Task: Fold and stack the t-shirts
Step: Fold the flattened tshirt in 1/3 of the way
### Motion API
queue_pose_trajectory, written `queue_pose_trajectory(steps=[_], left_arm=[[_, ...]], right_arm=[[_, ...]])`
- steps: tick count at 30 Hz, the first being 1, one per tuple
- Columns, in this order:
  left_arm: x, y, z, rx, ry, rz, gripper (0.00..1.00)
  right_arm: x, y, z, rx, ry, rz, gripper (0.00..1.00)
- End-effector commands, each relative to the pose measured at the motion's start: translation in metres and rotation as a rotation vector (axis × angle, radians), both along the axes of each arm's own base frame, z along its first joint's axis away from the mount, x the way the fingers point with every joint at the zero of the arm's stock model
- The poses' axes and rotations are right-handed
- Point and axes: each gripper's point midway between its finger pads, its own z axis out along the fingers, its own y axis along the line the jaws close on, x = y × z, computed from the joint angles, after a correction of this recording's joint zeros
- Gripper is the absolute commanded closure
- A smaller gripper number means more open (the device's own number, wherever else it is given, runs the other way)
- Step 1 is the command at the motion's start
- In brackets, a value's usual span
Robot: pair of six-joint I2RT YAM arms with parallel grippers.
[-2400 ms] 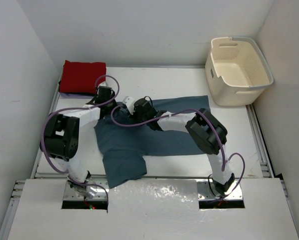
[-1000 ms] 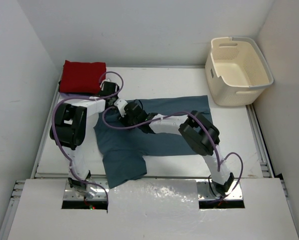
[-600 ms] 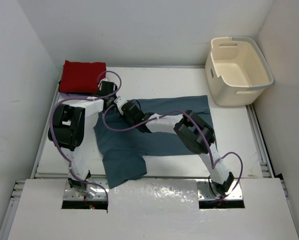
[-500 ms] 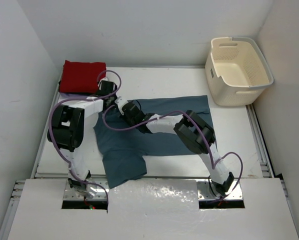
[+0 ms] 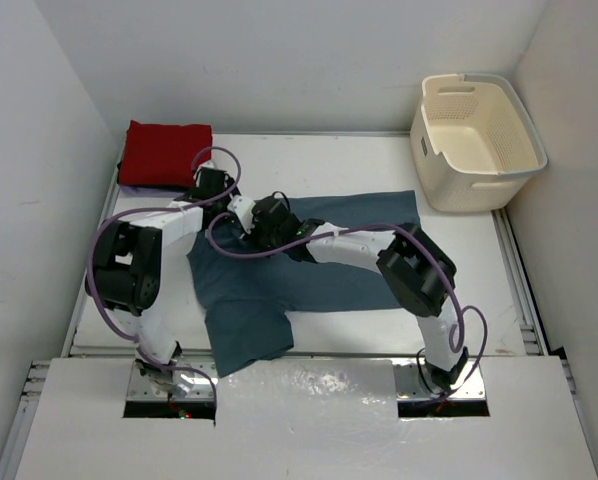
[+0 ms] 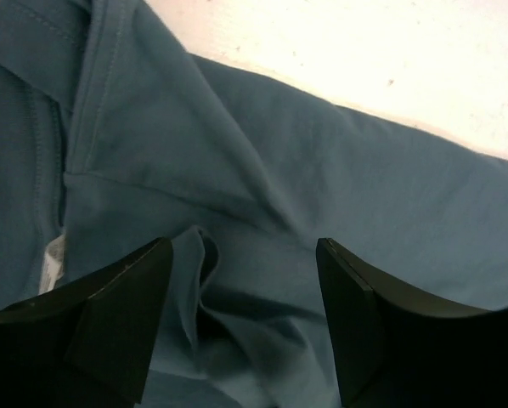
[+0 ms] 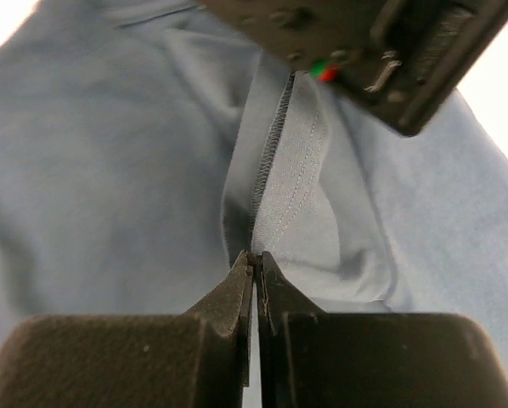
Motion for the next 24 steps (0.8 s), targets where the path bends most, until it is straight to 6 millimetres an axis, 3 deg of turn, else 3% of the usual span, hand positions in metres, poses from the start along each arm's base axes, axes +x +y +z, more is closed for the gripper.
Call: queue_pose_trajectory(steps=[1, 9, 13, 14, 16, 19, 21, 22, 23, 24], left_arm=[[0.009, -0.001, 0.017, 0.011, -0.048, 0.001, 0.32], [0.001, 0.005, 0.028, 0.021, -0.062, 0.021, 0.32], [-0.001, 0.006, 0.025, 0.025, -0.055, 0.02, 0.32], [0.0, 0.007, 0.024, 0.024, -0.054, 0.021, 0.32], [0.001, 0.005, 0.025, 0.022, -0.056, 0.014, 0.32], [0.004, 0.001, 0.026, 0.011, -0.058, -0.004, 0.32], [0.003, -0.002, 0.023, -0.002, -0.052, -0.019, 0.32], [0.002, -0.003, 0.02, -0.004, -0.047, -0.024, 0.32], [0.002, -0.004, 0.015, -0.008, -0.038, -0.029, 0.32], [0.002, -0.006, 0.012, -0.012, -0.032, -0.036, 0.32]], right_arm=[[-0.033, -0.005, 0.006, -0.036, 0.071, 0.173, 1.0], [-0.059, -0.035, -0.013, -0.13, 0.113, 0.238, 1.0], [-0.08, -0.046, -0.023, -0.13, 0.147, 0.3, 0.84], [-0.082, -0.046, -0.021, -0.119, 0.149, 0.305, 0.71], [-0.083, -0.045, -0.012, -0.1, 0.142, 0.303, 0.56], [-0.079, -0.041, 0.002, -0.065, 0.127, 0.277, 0.44], [-0.072, -0.041, 0.01, -0.036, 0.122, 0.199, 0.26], [-0.066, -0.043, 0.017, -0.031, 0.104, 0.151, 0.1], [-0.052, -0.053, 0.02, -0.044, 0.088, 0.047, 0.01], [-0.046, -0.057, 0.023, -0.039, 0.087, 0.005, 0.01]])
